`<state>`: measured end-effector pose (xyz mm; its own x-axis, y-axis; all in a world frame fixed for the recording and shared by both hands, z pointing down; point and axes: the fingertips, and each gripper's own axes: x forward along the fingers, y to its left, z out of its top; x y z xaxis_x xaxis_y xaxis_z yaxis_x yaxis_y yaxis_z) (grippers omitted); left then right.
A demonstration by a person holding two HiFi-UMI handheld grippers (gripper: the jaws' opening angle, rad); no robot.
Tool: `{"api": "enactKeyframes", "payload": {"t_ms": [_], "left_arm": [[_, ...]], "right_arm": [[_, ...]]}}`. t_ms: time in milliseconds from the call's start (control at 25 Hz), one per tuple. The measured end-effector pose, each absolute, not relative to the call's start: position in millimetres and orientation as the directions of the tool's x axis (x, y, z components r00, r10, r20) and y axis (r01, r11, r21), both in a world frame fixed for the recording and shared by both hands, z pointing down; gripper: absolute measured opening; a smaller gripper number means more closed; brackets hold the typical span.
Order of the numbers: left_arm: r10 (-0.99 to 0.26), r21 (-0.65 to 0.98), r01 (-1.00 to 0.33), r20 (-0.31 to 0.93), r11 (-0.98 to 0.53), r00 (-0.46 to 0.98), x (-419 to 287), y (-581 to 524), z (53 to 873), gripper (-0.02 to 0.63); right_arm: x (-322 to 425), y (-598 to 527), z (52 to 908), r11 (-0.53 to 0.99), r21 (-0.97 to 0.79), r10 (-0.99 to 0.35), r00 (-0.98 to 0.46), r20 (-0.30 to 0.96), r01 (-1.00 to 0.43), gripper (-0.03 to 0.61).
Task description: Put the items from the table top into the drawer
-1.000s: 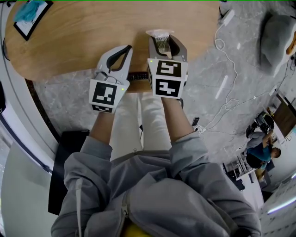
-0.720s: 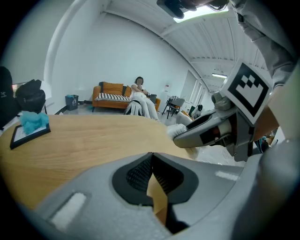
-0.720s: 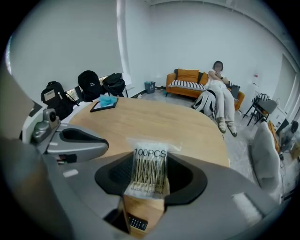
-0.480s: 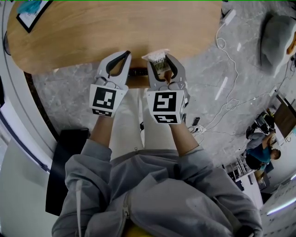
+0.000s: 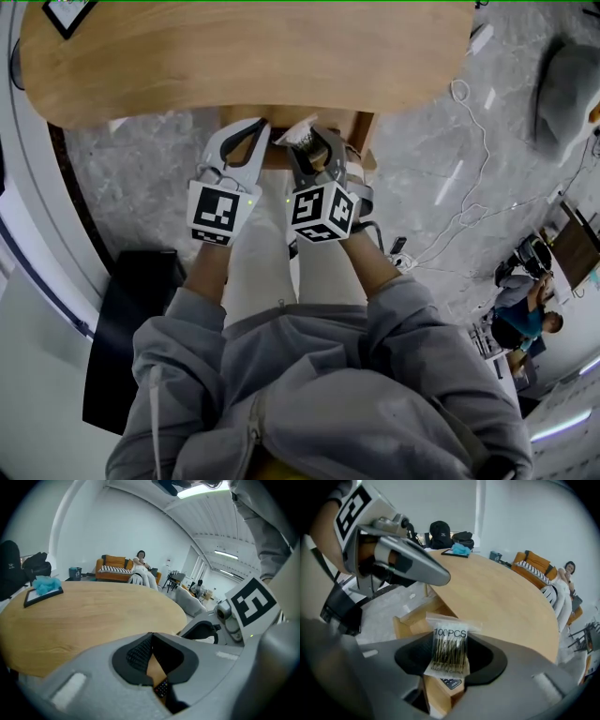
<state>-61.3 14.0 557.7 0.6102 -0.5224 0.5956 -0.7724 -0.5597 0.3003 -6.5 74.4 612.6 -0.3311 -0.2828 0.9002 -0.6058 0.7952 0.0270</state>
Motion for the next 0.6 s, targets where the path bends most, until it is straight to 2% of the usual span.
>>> {"api": "enactKeyframes", "payload": {"t_ms": [360,600], "left_arm": [[-0.480,0.323,-0.769,0.631,-0.552,0.610,-65,39,586,0.002],[-0.473,0.336,-0.777,0.643,-0.532,0.602,-65,46,601,0.002]], "right_arm": [[-6,94,695,0.889,0.061,-0.193,-0.251,0.949,-0.453,0.193],[-4,98,738,0.955,0.076,-0.135,-0.192,0.972,-0.287,0.193]]}}
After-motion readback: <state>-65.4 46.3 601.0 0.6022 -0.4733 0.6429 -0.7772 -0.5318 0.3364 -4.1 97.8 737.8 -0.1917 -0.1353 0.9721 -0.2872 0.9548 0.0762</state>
